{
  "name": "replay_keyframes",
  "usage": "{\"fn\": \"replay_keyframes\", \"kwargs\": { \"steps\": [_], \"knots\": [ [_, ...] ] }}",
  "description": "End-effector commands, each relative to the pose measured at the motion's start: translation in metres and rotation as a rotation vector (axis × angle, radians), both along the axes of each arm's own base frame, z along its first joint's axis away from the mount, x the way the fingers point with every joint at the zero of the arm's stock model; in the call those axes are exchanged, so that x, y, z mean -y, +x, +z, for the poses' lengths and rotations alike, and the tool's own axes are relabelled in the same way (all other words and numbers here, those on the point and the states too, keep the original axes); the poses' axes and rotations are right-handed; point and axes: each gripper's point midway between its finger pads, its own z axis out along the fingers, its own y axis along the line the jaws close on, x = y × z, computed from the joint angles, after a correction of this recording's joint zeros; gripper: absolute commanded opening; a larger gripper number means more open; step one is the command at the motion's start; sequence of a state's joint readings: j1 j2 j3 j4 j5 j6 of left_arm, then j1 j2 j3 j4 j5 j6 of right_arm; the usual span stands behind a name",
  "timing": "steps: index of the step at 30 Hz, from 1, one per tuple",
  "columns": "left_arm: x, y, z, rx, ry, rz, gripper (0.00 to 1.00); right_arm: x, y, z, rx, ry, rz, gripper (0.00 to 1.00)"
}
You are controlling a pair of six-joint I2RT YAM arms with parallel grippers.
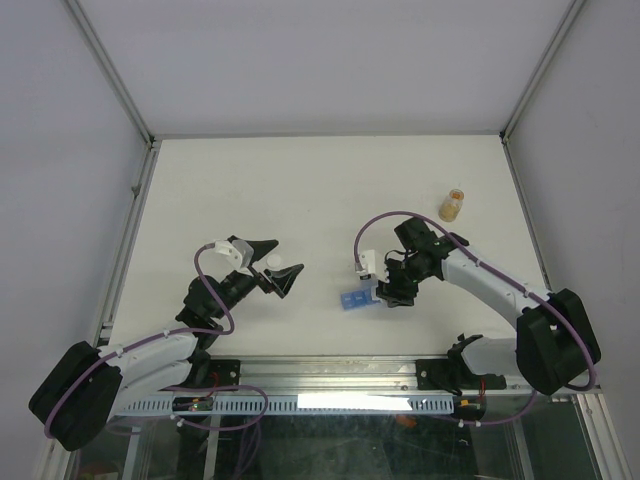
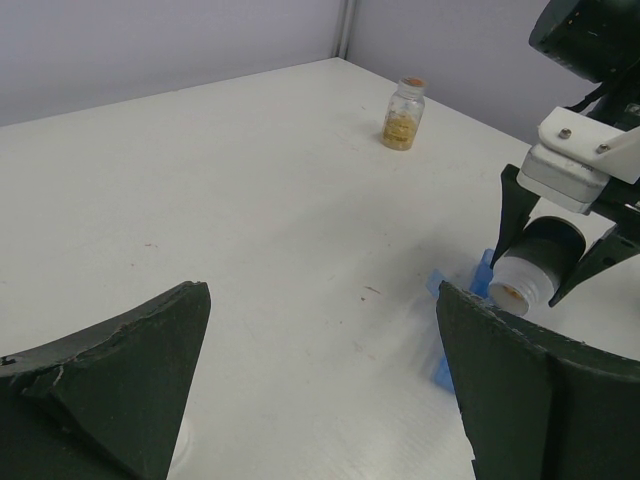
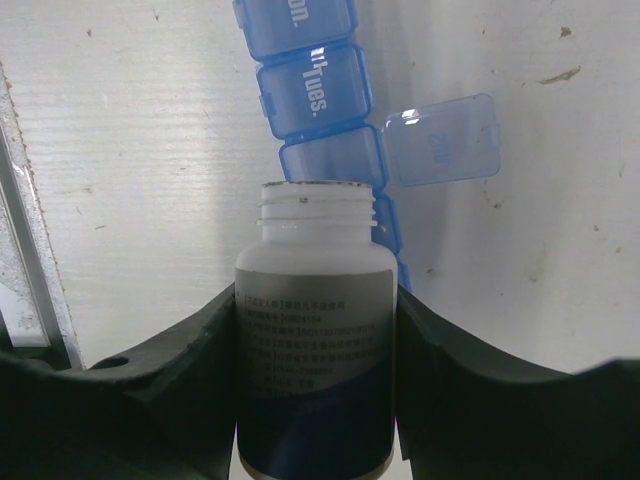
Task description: Sort the pills into containers
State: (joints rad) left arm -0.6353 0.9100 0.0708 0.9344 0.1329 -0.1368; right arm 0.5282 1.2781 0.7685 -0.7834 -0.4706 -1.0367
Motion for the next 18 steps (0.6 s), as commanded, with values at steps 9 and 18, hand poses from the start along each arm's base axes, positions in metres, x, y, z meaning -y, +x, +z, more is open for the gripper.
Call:
{"fn": "replay_keyframes", "kwargs": {
  "steps": [9,18],
  "knots": [
    [0.005,0.000,0.024,0.080,-0.020,-0.017,0.99,-0.006,0.005,0.016,0.034,0.016,-0.003,0.01],
    [0.004,0.000,0.024,0.081,-0.022,-0.015,0.99,-0.012,0.001,0.015,0.010,0.033,-0.001,0.02]
  ]
}}
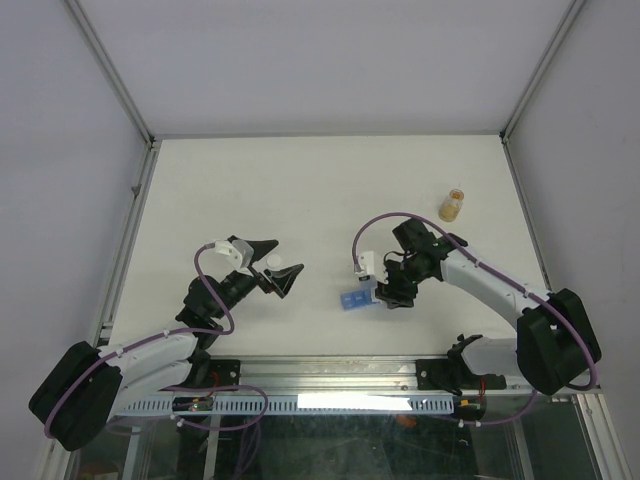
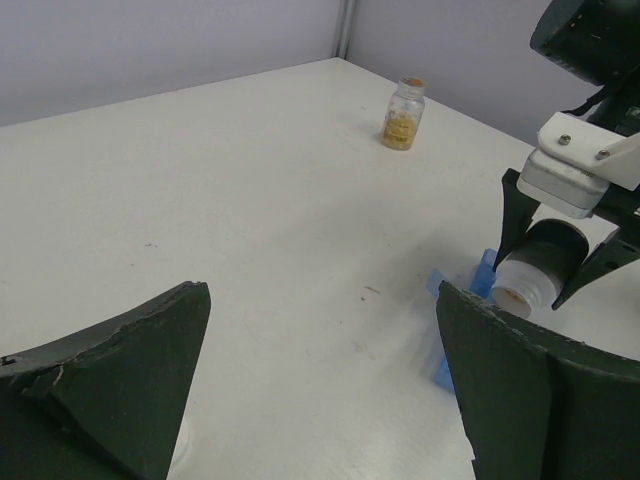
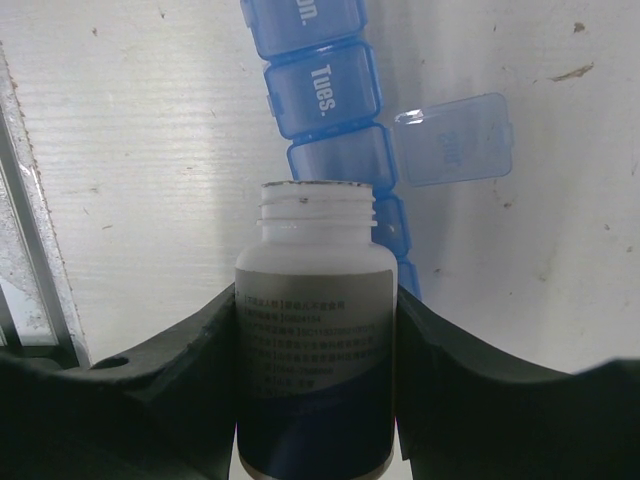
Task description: Sort the pills into containers
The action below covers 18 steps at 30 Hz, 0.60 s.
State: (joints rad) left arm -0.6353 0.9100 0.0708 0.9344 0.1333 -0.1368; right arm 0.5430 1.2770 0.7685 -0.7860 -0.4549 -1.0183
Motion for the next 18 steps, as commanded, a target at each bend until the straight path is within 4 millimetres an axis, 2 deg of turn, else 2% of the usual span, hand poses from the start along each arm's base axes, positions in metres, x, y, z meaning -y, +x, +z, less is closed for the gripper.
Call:
{"fn": "replay_keyframes", "kwargs": {
  "steps": [1,8,11,14,17,18],
  "knots": [
    [0.0041,-0.0001,0.0237,0.080,-0.022,-0.015,0.99,-0.0128,0.0048,0.0168,0.034,0.057,0.002,0.02],
    [0.0040,0.0000,0.0240,0.081,-0.022,-0.016,0.99,-0.0093,0.0076,0.0120,0.054,0.038,-0.017,0.02],
    [0.0042,-0.0001,0.0246,0.083,-0.022,-0.016,0.99,-0.0115,0.0029,0.0169,0.031,0.050,-0.012,0.01],
    [0.0044,0.0002,0.0239,0.081,-0.021,-0.016,0.99,-0.0069,0.0082,0.0096,0.067,0.029,-0.026,0.01],
    [0.0043,0.0002,0.0239,0.081,-0.021,-0.015,0.99,-0.0123,0.0013,0.0153,0.025,0.057,-0.011,0.01],
    [0.0044,0.0004,0.0240,0.080,-0.020,-0.015,0.99,-0.0110,0.0031,0.0105,0.046,0.055,-0.011,0.02]
  ]
}}
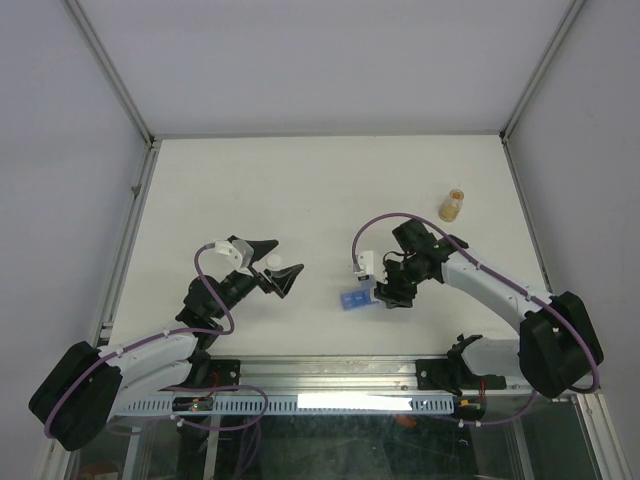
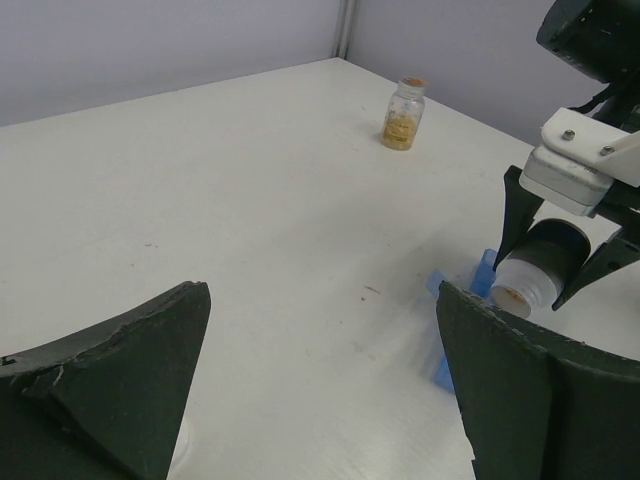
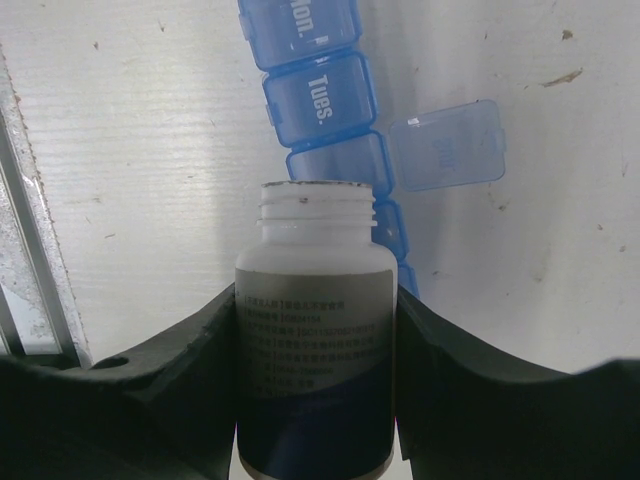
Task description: Sort the pills into containers
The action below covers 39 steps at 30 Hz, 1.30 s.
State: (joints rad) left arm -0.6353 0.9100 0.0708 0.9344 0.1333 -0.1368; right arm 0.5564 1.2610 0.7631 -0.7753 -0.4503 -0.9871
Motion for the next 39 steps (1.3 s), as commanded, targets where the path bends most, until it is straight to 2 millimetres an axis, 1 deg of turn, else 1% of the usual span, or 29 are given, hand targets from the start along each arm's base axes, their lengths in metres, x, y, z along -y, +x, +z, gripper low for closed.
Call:
{"fn": "replay_keyframes", "kwargs": {
  "steps": [1,2,4,5,6,7,9,10,12,15,17,18,20,22,25,27,28,30,32,33,35,36,37,38,39],
  "knots": [
    [0.005,0.000,0.024,0.079,-0.019,-0.016,0.99,-0.003,0.008,0.004,0.062,0.022,-0.006,0.02],
    [0.005,0.000,0.023,0.079,-0.018,-0.017,0.99,-0.001,0.007,0.003,0.049,0.001,-0.005,0.02],
    [0.004,0.000,0.024,0.079,-0.019,-0.016,0.99,-0.009,-0.002,0.012,0.001,0.048,0.015,0.02],
    [0.004,0.000,0.024,0.080,-0.021,-0.015,0.99,-0.010,-0.003,0.012,0.013,0.067,0.021,0.03],
    [0.004,0.001,0.023,0.078,-0.019,-0.014,0.99,-0.005,0.004,0.007,0.055,0.041,0.004,0.03],
    [0.005,0.001,0.024,0.079,-0.019,-0.016,0.99,-0.002,0.007,0.003,0.066,0.020,-0.005,0.03],
    [0.005,0.001,0.024,0.079,-0.018,-0.017,0.99,-0.006,-0.001,0.007,0.010,0.034,0.008,0.03],
    [0.005,0.001,0.024,0.079,-0.019,-0.016,0.99,-0.007,-0.002,0.008,0.009,0.044,0.012,0.03],
    [0.005,0.001,0.023,0.078,-0.018,-0.015,0.99,-0.002,0.006,0.003,0.054,0.014,-0.007,0.03],
    [0.004,0.000,0.024,0.080,-0.019,-0.016,0.99,-0.009,-0.002,0.011,0.017,0.059,0.016,0.03],
    [0.005,0.000,0.024,0.080,-0.021,-0.017,0.99,-0.002,0.009,0.002,0.068,0.014,-0.013,0.03],
    [0.005,0.000,0.023,0.080,-0.018,-0.018,0.99,0.000,0.008,0.001,0.055,-0.002,-0.012,0.03],
    [0.004,0.000,0.024,0.080,-0.020,-0.016,0.99,-0.006,0.000,0.006,0.015,0.035,0.006,0.03],
    [0.004,0.000,0.024,0.082,-0.021,-0.015,0.99,0.001,0.010,-0.001,0.072,-0.001,-0.014,0.03],
    [0.004,0.000,0.024,0.081,-0.021,-0.016,0.99,-0.005,0.002,0.006,0.030,0.034,0.005,0.03],
    [0.004,0.000,0.024,0.081,-0.021,-0.017,0.99,0.000,0.011,0.001,0.082,0.005,-0.018,0.03],
    [0.004,0.000,0.024,0.081,-0.019,-0.017,0.99,0.000,0.008,0.003,0.057,0.000,-0.013,0.03],
    [0.004,-0.001,0.024,0.082,-0.021,-0.017,0.99,-0.007,0.001,0.008,0.022,0.042,0.006,0.04],
    [0.004,0.000,0.025,0.083,-0.022,-0.015,0.99,0.000,0.011,0.000,0.084,0.008,-0.017,0.04],
    [0.004,0.000,0.024,0.082,-0.021,-0.017,0.99,0.003,0.011,0.000,0.073,-0.009,-0.018,0.04],
    [0.004,-0.001,0.024,0.083,-0.021,-0.017,0.99,-0.005,0.001,0.008,0.016,0.034,0.008,0.04],
    [0.004,-0.001,0.024,0.084,-0.023,-0.015,0.99,-0.004,0.003,0.007,0.037,0.041,0.011,0.05],
    [0.004,0.000,0.024,0.082,-0.023,-0.015,0.99,0.000,0.009,0.003,0.072,0.017,-0.007,0.05],
    [0.004,-0.001,0.024,0.083,-0.022,-0.017,0.99,0.003,0.011,0.002,0.076,-0.001,-0.012,0.05],
    [0.004,-0.001,0.024,0.082,-0.020,-0.018,0.99,0.002,0.006,0.006,0.046,0.001,0.000,0.05]
  ]
}}
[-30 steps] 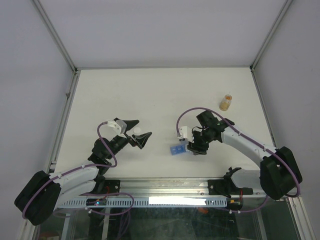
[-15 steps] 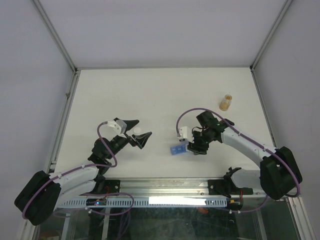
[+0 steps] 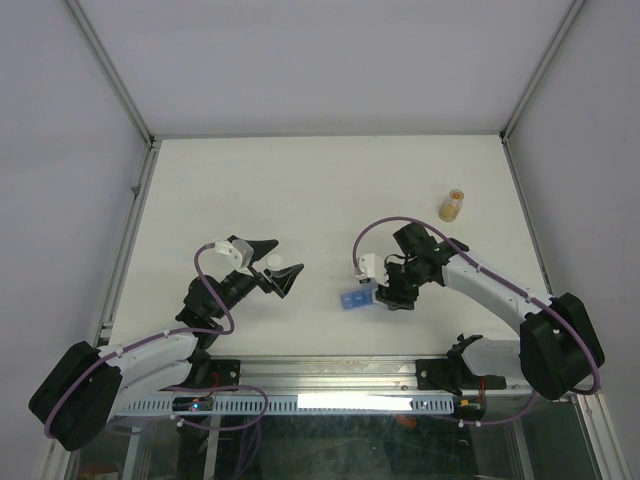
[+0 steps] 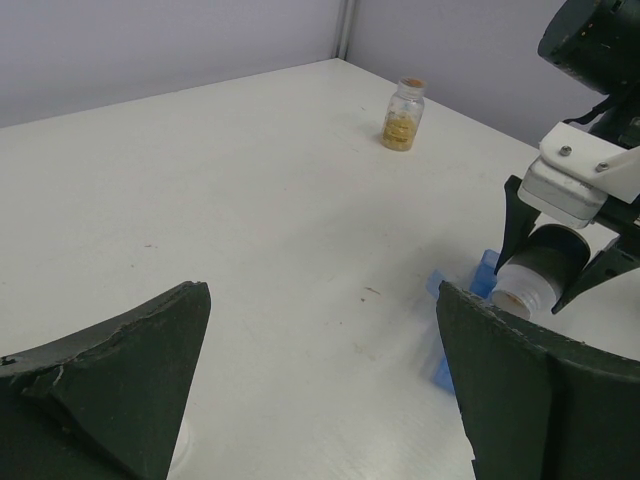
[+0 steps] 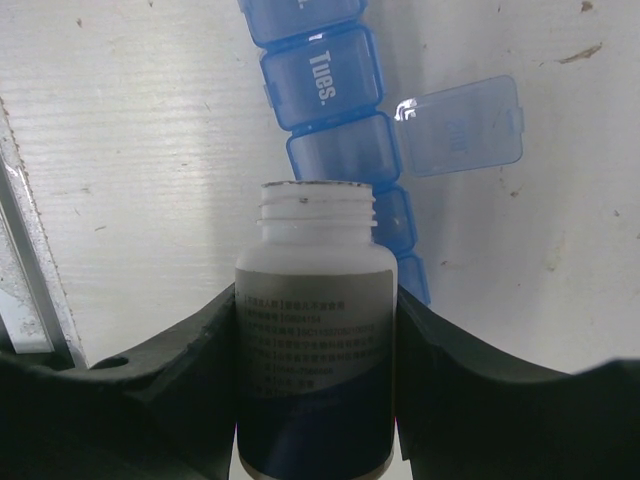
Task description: Sort the pills into containers
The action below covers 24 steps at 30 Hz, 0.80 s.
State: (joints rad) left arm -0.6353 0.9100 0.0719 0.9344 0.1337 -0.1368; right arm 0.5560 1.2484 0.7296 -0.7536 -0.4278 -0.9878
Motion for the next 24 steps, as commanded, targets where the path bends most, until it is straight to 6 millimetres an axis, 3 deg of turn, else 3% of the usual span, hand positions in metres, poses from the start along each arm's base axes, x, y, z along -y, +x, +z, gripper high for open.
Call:
{"fn": "replay_keyframes", "kwargs": {
  "steps": [1,4,6,9,12,14,17,20,22,24],
  "knots": [
    [0.004,-0.001,0.023,0.082,-0.021,-0.016,0.99,-0.006,0.005,0.017,0.019,0.032,0.021,0.05],
    [0.004,-0.001,0.023,0.082,-0.019,-0.019,0.99,0.000,0.014,0.010,0.067,-0.005,0.006,0.05],
    [0.004,-0.001,0.024,0.084,-0.022,-0.017,0.99,-0.006,0.007,0.019,0.018,0.022,0.030,0.05],
    [0.004,-0.001,0.024,0.084,-0.022,-0.017,0.99,-0.002,0.017,0.017,0.078,0.000,0.028,0.06],
    [0.004,-0.001,0.024,0.084,-0.022,-0.016,0.99,-0.007,0.009,0.023,0.028,0.016,0.062,0.06],
    [0.004,-0.001,0.023,0.084,-0.020,-0.019,0.99,0.000,0.016,0.015,0.061,-0.027,0.054,0.06],
    [0.003,-0.001,0.024,0.085,-0.023,-0.017,0.99,-0.006,0.009,0.024,0.016,0.003,0.079,0.05],
    [0.004,-0.001,0.023,0.082,-0.019,-0.018,0.99,-0.001,0.014,0.018,0.039,-0.030,0.064,0.05],
    [0.004,-0.001,0.024,0.085,-0.022,-0.017,0.99,-0.007,0.011,0.026,0.013,-0.001,0.073,0.05],
    [0.004,-0.001,0.023,0.082,-0.020,-0.017,0.99,-0.003,0.021,0.021,0.071,-0.021,0.051,0.05]
  ]
}}
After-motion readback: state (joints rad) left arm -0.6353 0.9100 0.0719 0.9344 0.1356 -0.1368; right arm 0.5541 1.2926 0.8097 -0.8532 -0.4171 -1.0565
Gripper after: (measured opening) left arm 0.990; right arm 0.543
